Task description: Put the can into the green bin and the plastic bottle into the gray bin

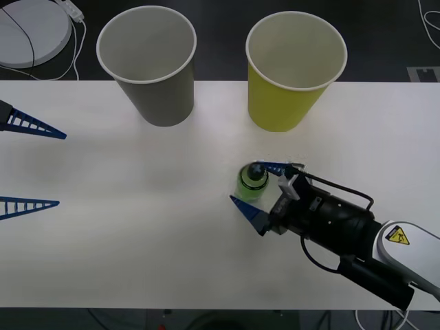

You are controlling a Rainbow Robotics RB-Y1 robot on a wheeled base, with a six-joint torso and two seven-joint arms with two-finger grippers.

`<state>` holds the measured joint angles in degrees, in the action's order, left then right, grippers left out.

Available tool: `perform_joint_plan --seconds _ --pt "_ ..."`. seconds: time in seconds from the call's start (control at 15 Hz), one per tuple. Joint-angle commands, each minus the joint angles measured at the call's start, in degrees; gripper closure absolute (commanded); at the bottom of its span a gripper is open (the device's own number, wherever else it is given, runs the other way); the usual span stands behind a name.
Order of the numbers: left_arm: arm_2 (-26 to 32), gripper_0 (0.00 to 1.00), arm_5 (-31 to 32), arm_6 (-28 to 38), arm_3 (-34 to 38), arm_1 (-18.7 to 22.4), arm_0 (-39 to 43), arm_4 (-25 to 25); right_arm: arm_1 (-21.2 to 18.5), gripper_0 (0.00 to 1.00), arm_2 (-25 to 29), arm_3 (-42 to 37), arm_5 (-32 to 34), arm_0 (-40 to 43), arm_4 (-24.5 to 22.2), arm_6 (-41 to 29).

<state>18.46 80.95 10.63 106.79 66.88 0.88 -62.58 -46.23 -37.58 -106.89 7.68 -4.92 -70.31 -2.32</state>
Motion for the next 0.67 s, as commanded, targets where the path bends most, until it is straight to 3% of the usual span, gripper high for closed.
perform_joint_plan --seconds 0.07,0.67 --pt "0.0 0.0 0.0 0.0 0.0 0.0 0.0 0.0 0.0 1.0 -0.1 0.0 0.0 0.0 0.0 -0.2" --pt "0.0 0.0 0.0 0.0 0.0 0.0 0.0 0.0 0.0 1.0 -0.1 0.0 0.0 0.0 -0.1 -0.3"
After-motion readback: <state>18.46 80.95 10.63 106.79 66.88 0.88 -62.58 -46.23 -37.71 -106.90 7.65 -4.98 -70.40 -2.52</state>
